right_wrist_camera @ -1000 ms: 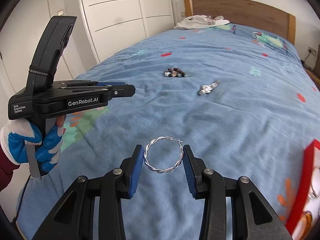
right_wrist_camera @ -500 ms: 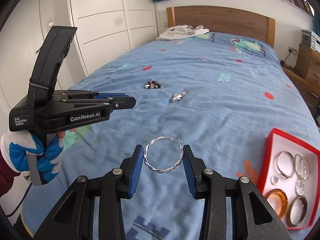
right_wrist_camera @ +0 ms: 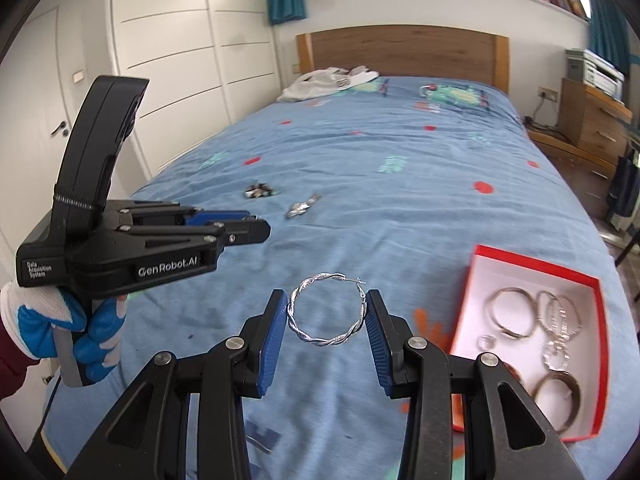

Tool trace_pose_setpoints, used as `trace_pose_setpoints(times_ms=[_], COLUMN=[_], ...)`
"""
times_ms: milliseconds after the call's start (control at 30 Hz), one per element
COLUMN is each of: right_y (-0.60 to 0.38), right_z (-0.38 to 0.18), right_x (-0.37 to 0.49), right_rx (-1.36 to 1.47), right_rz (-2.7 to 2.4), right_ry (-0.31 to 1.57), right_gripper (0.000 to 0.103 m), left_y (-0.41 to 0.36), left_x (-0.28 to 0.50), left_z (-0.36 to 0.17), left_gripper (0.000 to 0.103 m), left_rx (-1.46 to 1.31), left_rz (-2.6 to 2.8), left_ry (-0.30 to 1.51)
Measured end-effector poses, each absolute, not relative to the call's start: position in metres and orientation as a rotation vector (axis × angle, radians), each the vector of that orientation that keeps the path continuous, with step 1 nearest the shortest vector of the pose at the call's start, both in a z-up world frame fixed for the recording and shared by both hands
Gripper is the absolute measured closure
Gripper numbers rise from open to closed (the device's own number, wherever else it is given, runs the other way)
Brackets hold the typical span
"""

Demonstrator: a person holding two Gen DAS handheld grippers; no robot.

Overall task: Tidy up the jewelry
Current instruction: 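Lift the silver ring and twisted hoop and carry them toward the box, then lower the ring and twisted hoop into the box with both grippers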

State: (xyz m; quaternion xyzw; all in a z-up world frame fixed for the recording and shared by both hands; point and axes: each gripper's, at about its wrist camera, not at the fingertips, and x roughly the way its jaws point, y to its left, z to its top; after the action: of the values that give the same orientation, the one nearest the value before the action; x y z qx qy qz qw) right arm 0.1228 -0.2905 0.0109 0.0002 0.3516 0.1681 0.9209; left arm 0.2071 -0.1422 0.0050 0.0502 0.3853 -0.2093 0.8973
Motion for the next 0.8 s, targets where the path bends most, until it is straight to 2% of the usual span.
trace_pose_setpoints(times_ms=[400,800], right_y=[-0.423,-0.469], right_z=[-0.008,-0.051], right_x=[0.121,0.144], right_rx=[0.052,0.077], right_rz=[0.108,0.055], right_ry=[0.74,0.809], right_gripper=[0.063,0.063], left_y=[-0.257,-0.348], left_x=[0.214,0.228], left_z=[-0.018,-0.067], left_gripper=[0.084,0.084], left_rx=[0.146,0.234], left_rz=[-0.621,-0.702], left_ry=[0.832,0.89])
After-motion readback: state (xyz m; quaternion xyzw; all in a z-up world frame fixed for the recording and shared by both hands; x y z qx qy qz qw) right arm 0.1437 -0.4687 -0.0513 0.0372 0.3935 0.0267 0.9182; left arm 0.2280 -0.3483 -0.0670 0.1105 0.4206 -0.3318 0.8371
